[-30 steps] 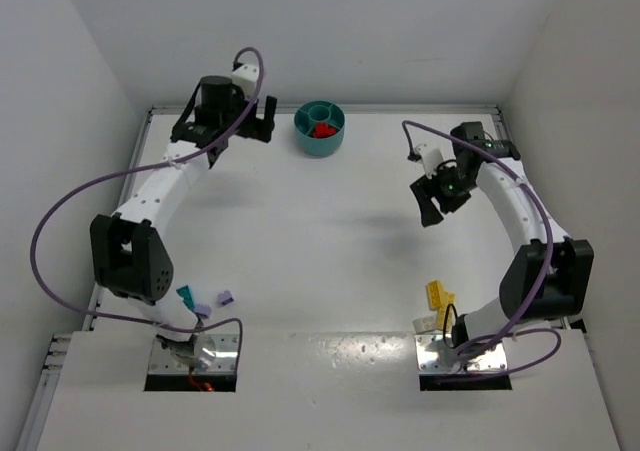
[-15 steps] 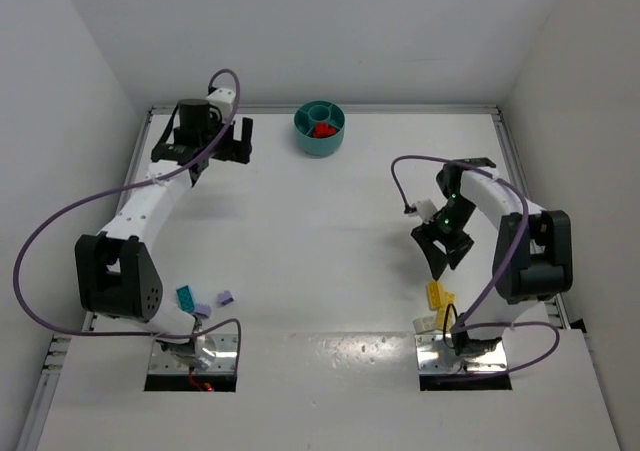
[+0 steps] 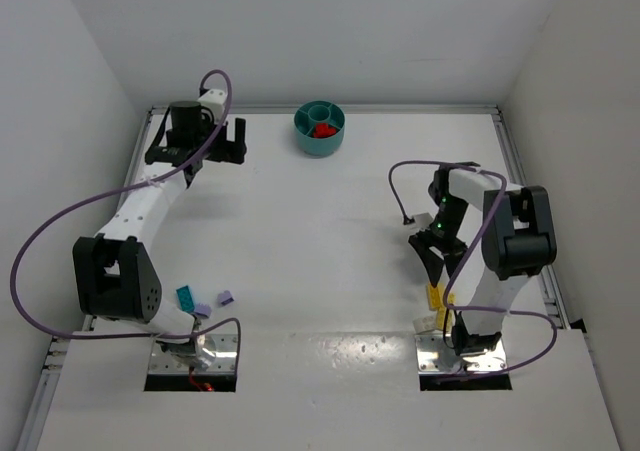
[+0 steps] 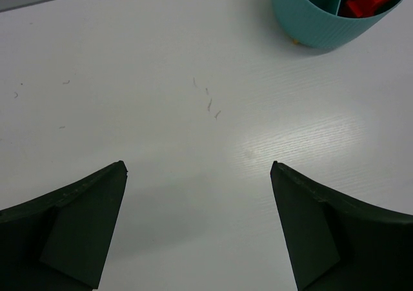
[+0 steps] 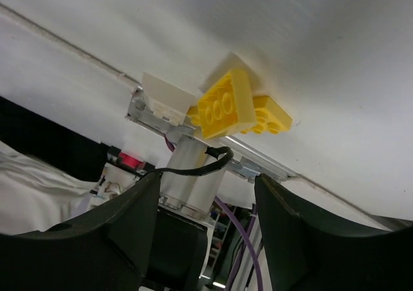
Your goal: Sort the legos into containers by color
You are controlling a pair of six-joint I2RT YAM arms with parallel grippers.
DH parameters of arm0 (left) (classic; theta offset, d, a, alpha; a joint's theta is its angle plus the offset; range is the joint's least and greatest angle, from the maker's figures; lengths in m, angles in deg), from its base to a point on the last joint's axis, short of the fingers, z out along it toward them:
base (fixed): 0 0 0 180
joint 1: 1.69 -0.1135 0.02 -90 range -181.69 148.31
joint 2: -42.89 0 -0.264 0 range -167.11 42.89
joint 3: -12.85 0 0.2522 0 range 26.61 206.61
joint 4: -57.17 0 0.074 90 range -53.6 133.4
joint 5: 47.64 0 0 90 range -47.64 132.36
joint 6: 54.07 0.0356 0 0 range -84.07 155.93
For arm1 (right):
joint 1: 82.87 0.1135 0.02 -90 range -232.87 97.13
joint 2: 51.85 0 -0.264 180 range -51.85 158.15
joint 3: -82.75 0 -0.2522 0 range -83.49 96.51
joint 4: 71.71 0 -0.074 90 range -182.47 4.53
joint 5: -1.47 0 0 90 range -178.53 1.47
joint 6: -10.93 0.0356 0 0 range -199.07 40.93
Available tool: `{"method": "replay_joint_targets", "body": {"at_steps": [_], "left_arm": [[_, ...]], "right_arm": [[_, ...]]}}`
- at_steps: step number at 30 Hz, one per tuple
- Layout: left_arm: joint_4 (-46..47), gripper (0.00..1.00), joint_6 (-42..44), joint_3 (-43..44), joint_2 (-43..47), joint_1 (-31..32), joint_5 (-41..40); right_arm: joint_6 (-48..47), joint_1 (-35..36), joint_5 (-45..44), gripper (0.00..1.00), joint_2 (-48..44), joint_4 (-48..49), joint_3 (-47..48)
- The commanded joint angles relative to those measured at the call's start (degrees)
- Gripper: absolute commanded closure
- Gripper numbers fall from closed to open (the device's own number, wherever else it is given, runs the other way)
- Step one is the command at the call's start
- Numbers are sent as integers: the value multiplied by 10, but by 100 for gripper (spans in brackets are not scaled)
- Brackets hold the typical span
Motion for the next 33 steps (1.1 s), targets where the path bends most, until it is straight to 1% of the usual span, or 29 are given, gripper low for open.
{"method": "replay_joint_targets", "body": {"at_steps": [1, 6, 11, 16, 23, 27, 31, 33], "left_arm": [[24, 0, -12, 5, 3, -15, 8], [24, 0, -17, 5, -2, -20, 8], [24, 0, -17, 5, -7, -26, 8], [24, 0, -17, 5, -7, -26, 8], [30, 0, -22, 5, -13, -26, 8], [30, 0, -22, 5, -18, -26, 2], [35, 0, -22, 11, -18, -26, 2], [35, 0, -22, 11, -23, -26, 2]], "right_arm": [[28, 3, -23, 40, -1, 18, 15], [62, 8, -23, 38, -1, 66, -8], [74, 8, -28, 38, -6, 108, -39], [79, 14, -28, 38, -1, 108, -57], [79, 24, -28, 38, 4, 132, -83], [79, 24, -34, 39, 4, 137, -83], [79, 30, -39, 43, 22, 143, -83], [79, 35, -39, 46, 22, 143, -83]]}}
